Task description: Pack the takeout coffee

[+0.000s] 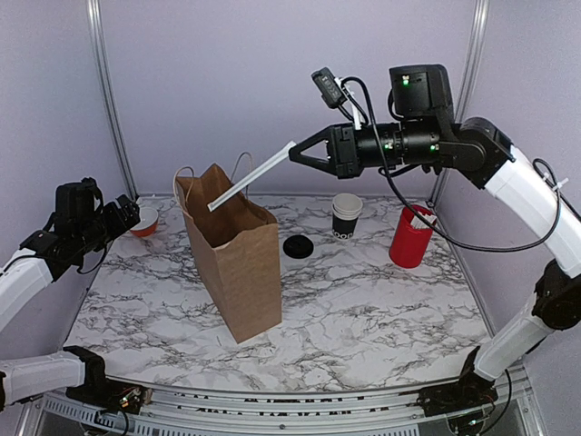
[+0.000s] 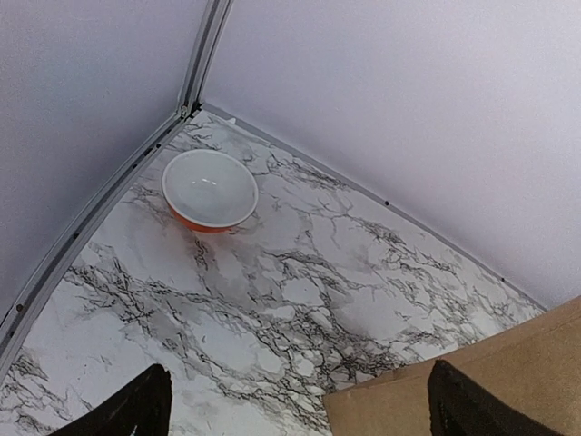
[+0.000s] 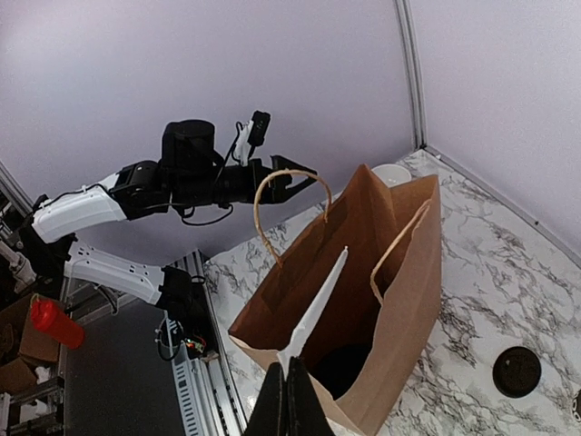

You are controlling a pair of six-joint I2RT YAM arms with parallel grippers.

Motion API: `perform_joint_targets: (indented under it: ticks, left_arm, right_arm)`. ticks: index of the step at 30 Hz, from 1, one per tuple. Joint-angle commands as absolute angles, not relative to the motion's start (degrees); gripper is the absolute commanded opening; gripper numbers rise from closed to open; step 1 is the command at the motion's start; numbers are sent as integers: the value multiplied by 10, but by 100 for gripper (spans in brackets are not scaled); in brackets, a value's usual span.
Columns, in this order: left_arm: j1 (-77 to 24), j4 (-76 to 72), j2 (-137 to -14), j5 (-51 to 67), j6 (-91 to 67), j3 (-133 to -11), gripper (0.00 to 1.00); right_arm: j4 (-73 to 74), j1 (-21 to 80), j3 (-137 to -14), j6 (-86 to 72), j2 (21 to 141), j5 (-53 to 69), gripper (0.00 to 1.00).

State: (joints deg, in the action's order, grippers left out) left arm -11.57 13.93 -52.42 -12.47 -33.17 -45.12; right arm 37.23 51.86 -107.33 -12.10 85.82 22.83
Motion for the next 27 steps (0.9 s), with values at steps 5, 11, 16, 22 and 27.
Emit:
perform_joint_targets:
  ticks: [5, 11, 16, 22, 27]
  left_arm:
    - [-112, 127, -520, -121, -328, -444, 99]
    - [-112, 127, -518, -122, -328, -443, 99]
    - [-112, 126, -519, -119, -330, -444, 99]
    - [-112, 125, -521, -113, -328, -445, 99]
    - [-112, 125, -522, -109, -327, -444, 99]
  right_arm:
    - [421, 555, -1123, -94, 914, 191, 15]
    - [415, 555, -1124, -92, 910, 183, 32]
    - [415, 555, -1112, -90, 902, 147, 59]
    - [395, 538, -1064, -92, 880, 107, 100]
    - [331, 470, -950, -114, 834, 105, 100]
